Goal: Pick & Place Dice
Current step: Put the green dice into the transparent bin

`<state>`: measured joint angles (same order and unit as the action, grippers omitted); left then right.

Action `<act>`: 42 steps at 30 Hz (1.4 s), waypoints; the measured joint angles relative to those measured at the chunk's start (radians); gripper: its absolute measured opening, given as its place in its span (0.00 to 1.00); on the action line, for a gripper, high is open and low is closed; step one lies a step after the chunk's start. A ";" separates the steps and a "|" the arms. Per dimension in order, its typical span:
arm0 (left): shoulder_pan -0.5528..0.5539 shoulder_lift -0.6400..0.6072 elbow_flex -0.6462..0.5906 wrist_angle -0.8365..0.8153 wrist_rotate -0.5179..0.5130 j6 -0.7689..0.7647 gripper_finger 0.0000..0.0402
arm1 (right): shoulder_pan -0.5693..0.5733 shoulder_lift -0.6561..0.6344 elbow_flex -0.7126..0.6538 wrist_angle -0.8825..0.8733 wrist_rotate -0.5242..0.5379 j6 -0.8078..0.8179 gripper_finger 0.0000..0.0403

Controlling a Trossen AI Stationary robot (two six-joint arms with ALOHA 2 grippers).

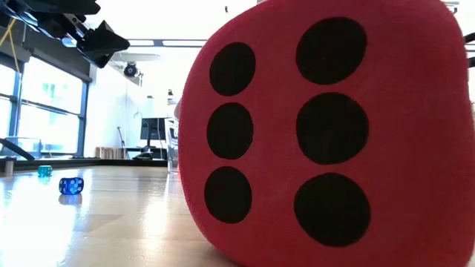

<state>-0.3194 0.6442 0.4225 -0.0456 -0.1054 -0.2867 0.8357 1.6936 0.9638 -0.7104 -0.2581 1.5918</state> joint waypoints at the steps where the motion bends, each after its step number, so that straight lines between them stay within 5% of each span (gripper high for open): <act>1: 0.000 0.000 0.000 0.000 0.000 0.000 0.71 | 0.001 0.000 0.000 0.001 -0.001 0.002 0.58; 32: 0.000 0.000 0.000 0.000 0.000 -0.002 0.71 | 0.014 0.064 0.000 0.020 -0.030 -0.026 0.58; 42: 0.000 0.000 0.000 0.000 0.000 -0.002 0.71 | 0.013 0.064 0.000 0.020 -0.030 -0.055 0.42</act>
<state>-0.3192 0.6441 0.4221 -0.0455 -0.1051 -0.2885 0.8490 1.7578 0.9642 -0.6907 -0.2880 1.5372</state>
